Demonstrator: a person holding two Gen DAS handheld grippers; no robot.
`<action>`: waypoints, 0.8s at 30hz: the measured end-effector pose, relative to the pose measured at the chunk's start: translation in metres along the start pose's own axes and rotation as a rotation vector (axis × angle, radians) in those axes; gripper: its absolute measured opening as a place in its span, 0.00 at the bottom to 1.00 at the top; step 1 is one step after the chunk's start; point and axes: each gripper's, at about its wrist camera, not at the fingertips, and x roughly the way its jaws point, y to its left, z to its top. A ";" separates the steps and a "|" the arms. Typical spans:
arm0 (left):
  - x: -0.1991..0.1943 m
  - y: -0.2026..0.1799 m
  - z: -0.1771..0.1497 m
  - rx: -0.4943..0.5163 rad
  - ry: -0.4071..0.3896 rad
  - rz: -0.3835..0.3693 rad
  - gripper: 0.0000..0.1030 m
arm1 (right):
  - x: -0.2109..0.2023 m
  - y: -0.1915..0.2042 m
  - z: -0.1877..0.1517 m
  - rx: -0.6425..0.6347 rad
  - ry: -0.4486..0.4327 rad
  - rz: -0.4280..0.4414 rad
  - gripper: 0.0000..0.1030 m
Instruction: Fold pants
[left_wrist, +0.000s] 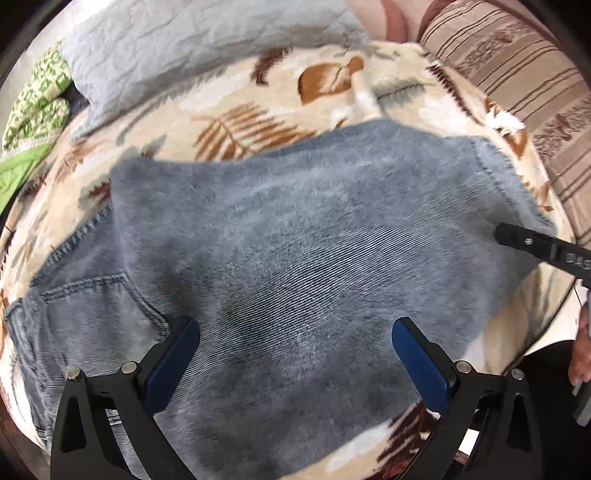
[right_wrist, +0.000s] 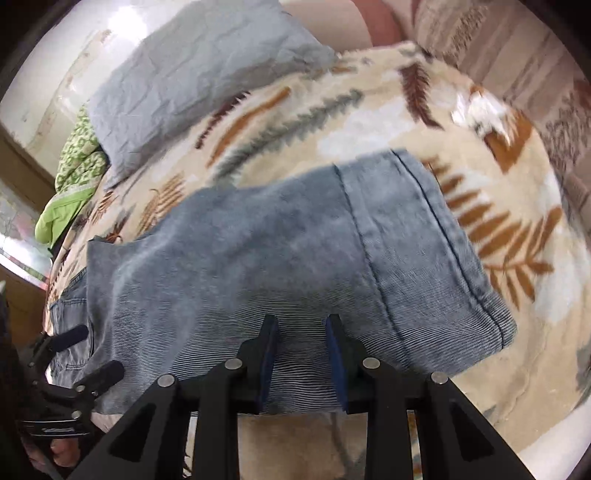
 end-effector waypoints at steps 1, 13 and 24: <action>0.008 0.000 0.000 -0.006 0.020 0.008 1.00 | 0.001 -0.003 0.001 0.008 0.001 0.015 0.29; 0.000 -0.004 0.002 0.009 -0.012 -0.003 1.00 | -0.033 -0.026 0.010 0.115 -0.136 0.177 0.29; -0.025 -0.042 0.030 0.121 -0.107 -0.033 1.00 | -0.055 -0.087 -0.035 0.385 -0.161 0.384 0.79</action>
